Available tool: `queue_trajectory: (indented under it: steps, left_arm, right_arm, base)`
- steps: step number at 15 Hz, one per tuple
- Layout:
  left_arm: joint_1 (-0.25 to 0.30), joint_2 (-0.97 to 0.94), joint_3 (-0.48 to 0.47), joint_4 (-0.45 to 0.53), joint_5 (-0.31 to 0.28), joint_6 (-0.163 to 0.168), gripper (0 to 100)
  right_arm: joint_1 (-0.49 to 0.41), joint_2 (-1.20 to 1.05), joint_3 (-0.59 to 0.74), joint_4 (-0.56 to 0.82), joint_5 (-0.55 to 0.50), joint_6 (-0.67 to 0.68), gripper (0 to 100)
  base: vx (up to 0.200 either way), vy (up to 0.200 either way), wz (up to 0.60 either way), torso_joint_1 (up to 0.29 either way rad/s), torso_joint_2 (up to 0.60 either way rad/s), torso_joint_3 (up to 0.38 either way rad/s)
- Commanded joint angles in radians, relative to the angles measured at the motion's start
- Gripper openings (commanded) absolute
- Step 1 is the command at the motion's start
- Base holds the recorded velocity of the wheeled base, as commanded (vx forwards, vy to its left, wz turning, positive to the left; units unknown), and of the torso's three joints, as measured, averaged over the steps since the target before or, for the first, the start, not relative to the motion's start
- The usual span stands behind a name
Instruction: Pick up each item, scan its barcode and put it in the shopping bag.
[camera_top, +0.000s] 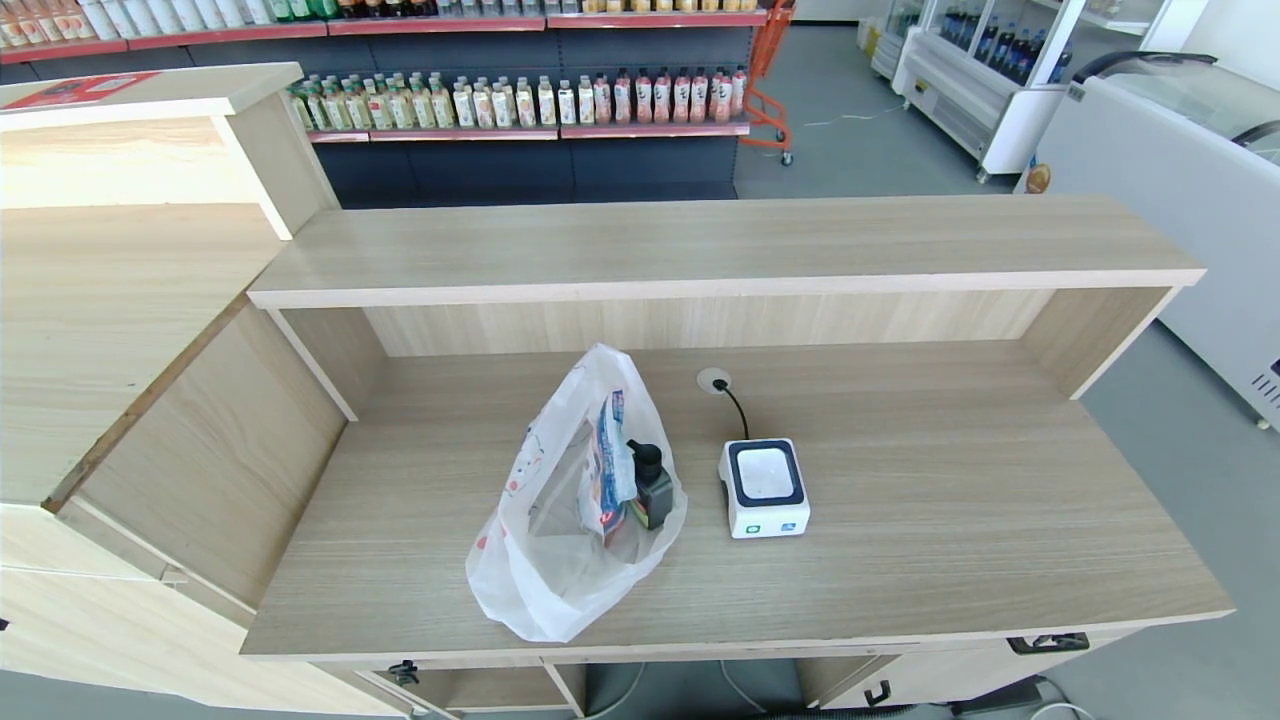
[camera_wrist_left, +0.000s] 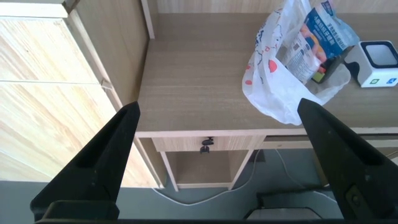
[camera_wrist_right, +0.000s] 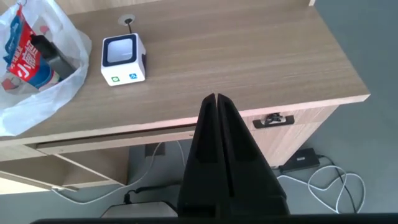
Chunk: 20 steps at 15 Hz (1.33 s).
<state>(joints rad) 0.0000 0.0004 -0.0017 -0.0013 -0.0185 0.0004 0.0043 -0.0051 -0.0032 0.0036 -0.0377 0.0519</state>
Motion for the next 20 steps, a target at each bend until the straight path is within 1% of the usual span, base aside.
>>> queue_trajectory:
  steps: [1, 2, 6, 8, 9, 11, 12, 13, 20]
  left_arm:
    - [0.000, 0.000, 0.000, 0.000, 0.000, 0.016, 100]
    - [0.000, 0.000, 0.000, 0.000, 0.000, 0.024, 100]
    - [0.000, 0.000, 0.000, 0.000, 0.000, 0.021, 100]
    - [0.000, 0.000, 0.000, 0.000, 0.000, 0.012, 100]
    - [0.000, 0.000, 0.000, 0.001, 0.000, 0.003, 100]
    - [0.000, 0.000, 0.000, 0.000, 0.000, 0.000, 100]
    - [0.000, 0.000, 0.000, 0.000, 0.000, -0.008, 100]
    - [0.000, 0.000, 0.000, 0.000, -0.001, -0.003, 100]
    - [0.000, 0.000, 0.000, 0.000, -0.001, -0.005, 100]
  right_arm:
    - [0.000, 0.005, 0.000, 0.001, -0.001, 0.000, 0]
    - [0.000, 0.005, 0.000, 0.001, -0.001, 0.000, 0]
    - [0.000, 0.005, 0.000, 0.001, -0.001, 0.000, 0]
    - [0.000, 0.005, 0.000, 0.001, -0.001, 0.000, 0]
    - [0.000, 0.005, 0.000, 0.001, -0.001, 0.000, 0]
    - [0.000, 0.005, 0.000, 0.001, 0.001, 0.000, 0]
    - [0.000, 0.005, 0.000, 0.001, -0.001, 0.000, 0]
    - [0.000, 0.005, 0.000, 0.001, -0.001, 0.000, 0]
    - [0.000, 0.005, 0.000, 0.001, -0.001, 0.000, 0]
  base:
    - [0.000, -0.200, 0.00, -0.002, 0.00, -0.002]
    - [0.000, -0.200, 0.00, 0.007, 0.00, 0.007]
    - [0.000, -0.200, 0.00, 0.002, 0.00, 0.000]
    - [0.000, -0.200, 0.00, 0.007, 0.00, 0.000]
    - [0.000, 0.000, 0.00, 0.000, 0.00, 0.000]
    - [0.000, 0.000, 0.00, 0.000, 0.00, 0.000]
    - [0.000, 0.000, 0.00, 0.000, 0.00, 0.000]
    - [0.200, 0.000, 0.00, -0.002, -0.01, 0.002]
    - [0.200, 0.000, 0.00, 0.005, 0.00, 0.002]
